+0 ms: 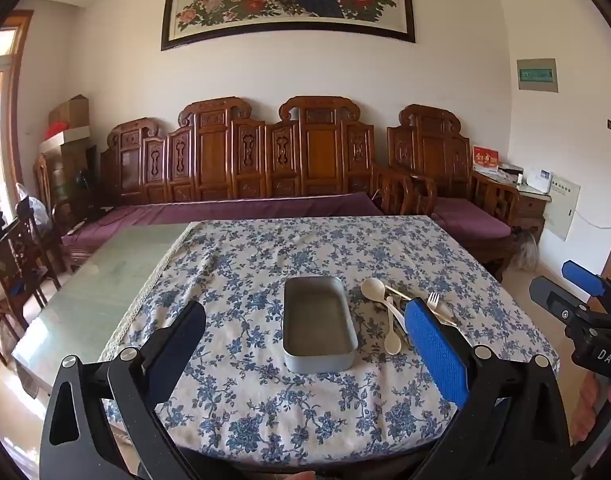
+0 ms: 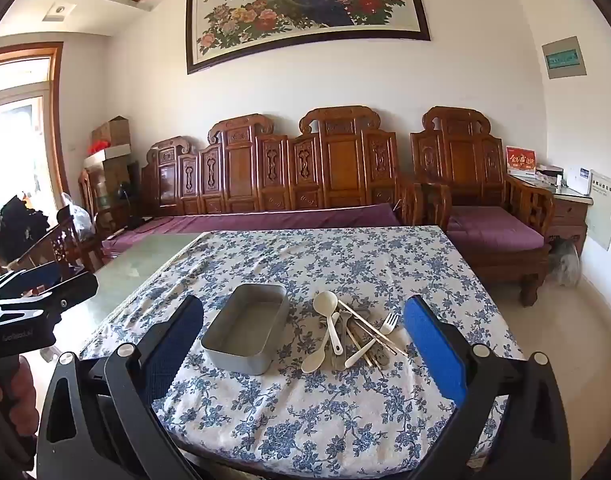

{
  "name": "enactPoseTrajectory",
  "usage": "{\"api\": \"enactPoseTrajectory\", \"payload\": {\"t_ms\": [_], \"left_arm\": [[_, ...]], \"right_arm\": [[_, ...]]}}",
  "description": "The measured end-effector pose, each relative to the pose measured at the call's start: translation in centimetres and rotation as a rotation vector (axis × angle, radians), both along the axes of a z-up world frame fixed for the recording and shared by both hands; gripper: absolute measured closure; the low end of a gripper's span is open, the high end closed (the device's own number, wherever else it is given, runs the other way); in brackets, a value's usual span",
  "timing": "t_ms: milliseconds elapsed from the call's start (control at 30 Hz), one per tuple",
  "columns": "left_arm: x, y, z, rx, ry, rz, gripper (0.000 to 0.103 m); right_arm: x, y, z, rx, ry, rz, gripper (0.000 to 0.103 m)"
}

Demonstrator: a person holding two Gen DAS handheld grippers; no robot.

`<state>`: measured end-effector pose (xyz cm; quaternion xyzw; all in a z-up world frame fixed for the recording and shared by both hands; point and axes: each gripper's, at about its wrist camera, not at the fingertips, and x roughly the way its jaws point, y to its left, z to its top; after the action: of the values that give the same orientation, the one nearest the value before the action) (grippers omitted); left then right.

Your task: Organize utensils

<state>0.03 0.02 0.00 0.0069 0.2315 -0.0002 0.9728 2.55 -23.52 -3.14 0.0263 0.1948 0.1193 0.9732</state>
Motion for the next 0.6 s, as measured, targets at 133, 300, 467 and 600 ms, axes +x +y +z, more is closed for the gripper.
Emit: {"api": "enactPoseTrajectory", "payload": {"t_ms": [133, 300, 467, 600], "left_arm": [[0.15, 0.09, 0.05, 0.0, 0.0, 0.005, 0.006], [-0.09, -0.02, 0.38, -0.003, -0.007, -0.002, 0.006], [-0.08, -0.31, 0.51, -0.003, -0.01, -0.005, 0.006], [-0.14, -0.16, 0.71, -0.004, -0.013, -0.006, 0.006]], "right_arm": [[0.0, -0.03, -0.03, 0.006, 0.002, 0.001, 0.002], [-0.05, -0.09, -0.04, 0.007, 0.002, 0.0, 0.002], [-0.1, -0.02, 0.01, 0.005, 0.0, 0.001, 0.002], [-0.12, 0.01, 0.06, 0.007, -0.001, 0.0, 0.002]]}}
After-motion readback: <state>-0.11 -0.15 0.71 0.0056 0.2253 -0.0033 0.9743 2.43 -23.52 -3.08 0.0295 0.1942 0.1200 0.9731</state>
